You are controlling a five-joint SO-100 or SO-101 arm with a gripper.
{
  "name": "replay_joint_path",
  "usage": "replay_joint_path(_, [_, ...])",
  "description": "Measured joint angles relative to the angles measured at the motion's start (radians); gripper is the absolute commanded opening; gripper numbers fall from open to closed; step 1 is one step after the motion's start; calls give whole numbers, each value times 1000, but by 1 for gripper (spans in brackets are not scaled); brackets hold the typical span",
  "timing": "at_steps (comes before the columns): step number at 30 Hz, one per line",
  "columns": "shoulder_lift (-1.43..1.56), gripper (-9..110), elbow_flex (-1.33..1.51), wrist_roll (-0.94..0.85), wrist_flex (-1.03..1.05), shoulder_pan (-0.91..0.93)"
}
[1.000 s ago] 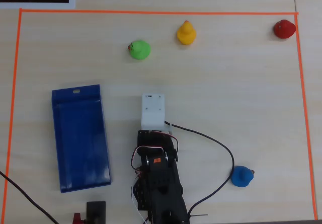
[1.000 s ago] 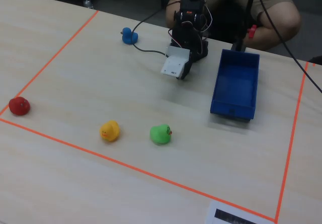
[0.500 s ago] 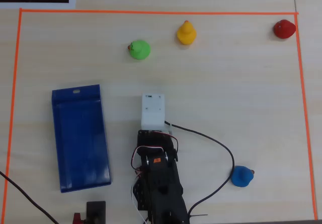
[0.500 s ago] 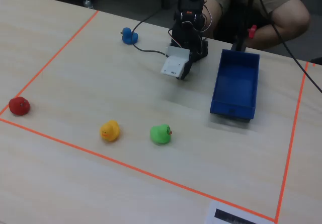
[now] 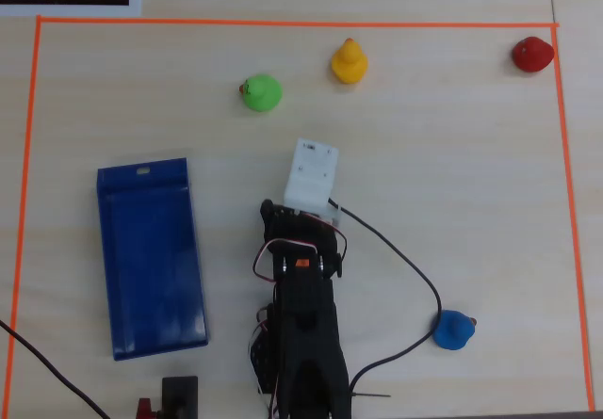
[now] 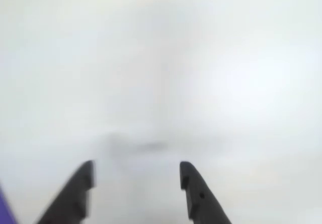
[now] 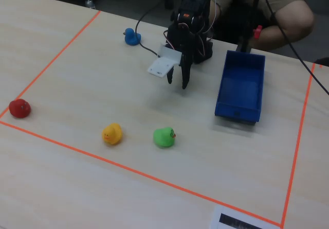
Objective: Grasp green duck and put it into box.
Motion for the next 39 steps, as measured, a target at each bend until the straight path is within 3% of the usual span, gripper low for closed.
replay_joint_path(10, [-506, 27, -568, 97, -202, -5])
replay_joint_path(15, [-629, 26, -578, 100, -476, 20])
replay_joint_path(25, [-874, 23, -565, 89, -775, -35])
replay_joint_path(39, [-1117, 23, -686, 120, -850, -77])
